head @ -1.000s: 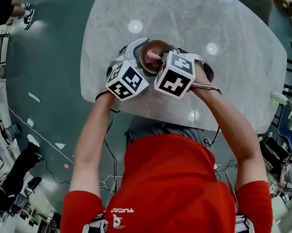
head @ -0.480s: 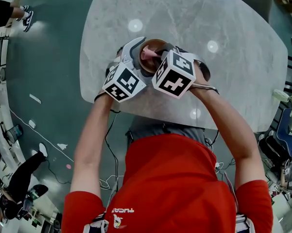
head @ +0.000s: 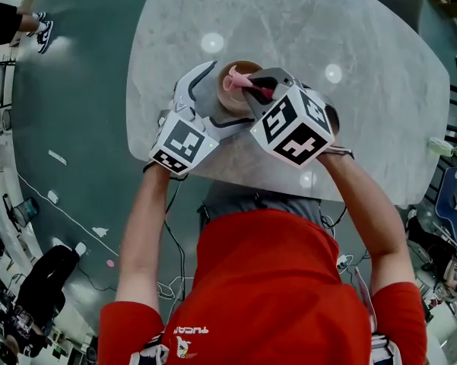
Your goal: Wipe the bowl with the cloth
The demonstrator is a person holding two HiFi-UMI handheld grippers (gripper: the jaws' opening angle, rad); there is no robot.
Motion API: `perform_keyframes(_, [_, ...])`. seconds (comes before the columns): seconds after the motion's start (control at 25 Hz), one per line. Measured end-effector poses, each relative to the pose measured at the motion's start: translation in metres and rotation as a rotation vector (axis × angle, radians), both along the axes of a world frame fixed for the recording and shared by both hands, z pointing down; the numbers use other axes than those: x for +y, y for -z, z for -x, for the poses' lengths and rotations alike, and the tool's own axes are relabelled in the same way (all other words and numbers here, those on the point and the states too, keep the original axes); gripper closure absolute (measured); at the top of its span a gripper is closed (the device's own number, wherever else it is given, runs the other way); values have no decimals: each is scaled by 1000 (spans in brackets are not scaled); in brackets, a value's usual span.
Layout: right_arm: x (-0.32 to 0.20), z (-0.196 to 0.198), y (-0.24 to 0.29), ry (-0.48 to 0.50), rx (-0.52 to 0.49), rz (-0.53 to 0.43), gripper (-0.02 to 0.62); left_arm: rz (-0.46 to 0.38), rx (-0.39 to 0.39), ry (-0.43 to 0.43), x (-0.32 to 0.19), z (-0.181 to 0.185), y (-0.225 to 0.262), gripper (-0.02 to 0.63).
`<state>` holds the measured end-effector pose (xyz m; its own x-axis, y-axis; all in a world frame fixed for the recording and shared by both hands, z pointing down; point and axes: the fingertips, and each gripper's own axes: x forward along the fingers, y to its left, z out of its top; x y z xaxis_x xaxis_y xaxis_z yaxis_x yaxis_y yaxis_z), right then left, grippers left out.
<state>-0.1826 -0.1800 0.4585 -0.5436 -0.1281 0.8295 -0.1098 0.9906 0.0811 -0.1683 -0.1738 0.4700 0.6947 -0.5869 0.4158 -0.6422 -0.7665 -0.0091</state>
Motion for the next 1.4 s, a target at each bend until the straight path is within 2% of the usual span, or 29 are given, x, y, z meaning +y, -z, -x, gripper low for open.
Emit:
perform_keyframes(0.2, [-4, -6, 41, -90, -135, -11, 574, -95, 56, 72, 4, 10, 50, 39])
perform_keyframes(0.28, [-5, -11, 59, -117, -192, -25, 574, -131, 79, 105, 7, 12, 70, 73])
perform_keyframes(0.48, [3, -23, 105, -151, -315, -87, 574, -159, 164, 206, 21, 17, 116, 164])
perform_keyframes(0.64, [15, -24, 133, -162, -414, -142, 574, -202, 162, 228, 37, 24, 143, 240])
perform_keyframes(0.8, [17, -41, 157, -186, -521, -187, 574, -270, 155, 248, 44, 17, 170, 309])
perform_keyframes(1.12, [55, -58, 210, -208, -681, -243, 574, -354, 173, 299, 77, 21, 217, 402])
perform_keyframes(1.4, [75, -88, 237, -199, -800, -274, 574, -387, 184, 319, 88, -2, 237, 461])
